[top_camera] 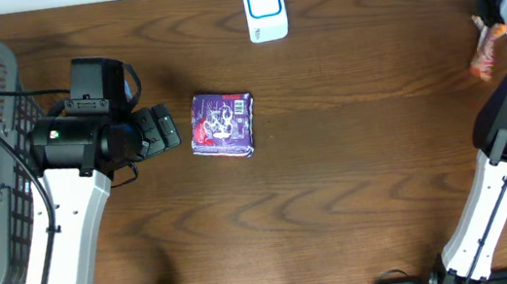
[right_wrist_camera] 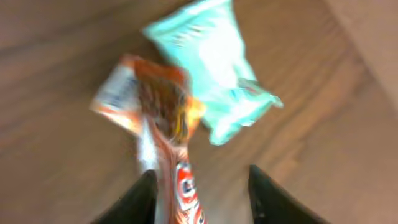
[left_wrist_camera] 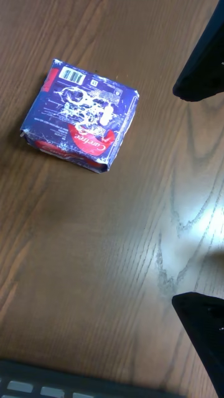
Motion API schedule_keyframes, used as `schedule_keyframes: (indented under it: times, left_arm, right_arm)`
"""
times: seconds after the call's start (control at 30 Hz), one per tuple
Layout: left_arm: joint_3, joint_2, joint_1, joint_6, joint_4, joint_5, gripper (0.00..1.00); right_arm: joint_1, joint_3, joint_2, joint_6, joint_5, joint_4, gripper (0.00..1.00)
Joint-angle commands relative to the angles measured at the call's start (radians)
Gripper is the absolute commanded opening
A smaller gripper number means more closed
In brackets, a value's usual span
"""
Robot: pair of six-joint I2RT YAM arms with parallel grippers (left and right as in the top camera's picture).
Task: Scan the item barcode
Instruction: 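Carry the red bar to the right table edge and release it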
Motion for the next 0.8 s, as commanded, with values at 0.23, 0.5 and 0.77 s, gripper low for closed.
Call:
schedule_keyframes:
  times: [0.23, 0.5, 0.77]
  left_arm:
    - [0.006, 0.002, 0.003, 0.002, -0.003, -0.009, 0.98]
    - [0.006, 0.002, 0.003, 0.002, -0.003, -0.009, 0.98]
    - [0.006, 0.002, 0.003, 0.002, -0.003, -0.009, 0.98]
  right_arm:
    - [0.053, 0.011, -0.215, 0.000, -0.099, -0.077, 0.81]
    - [0.196, 0.011, -0.358, 0.000, -0.970, -0.185, 0.83]
    - [0.495, 0.010, -0.314, -0.146, -1.030, -0.368, 0.98]
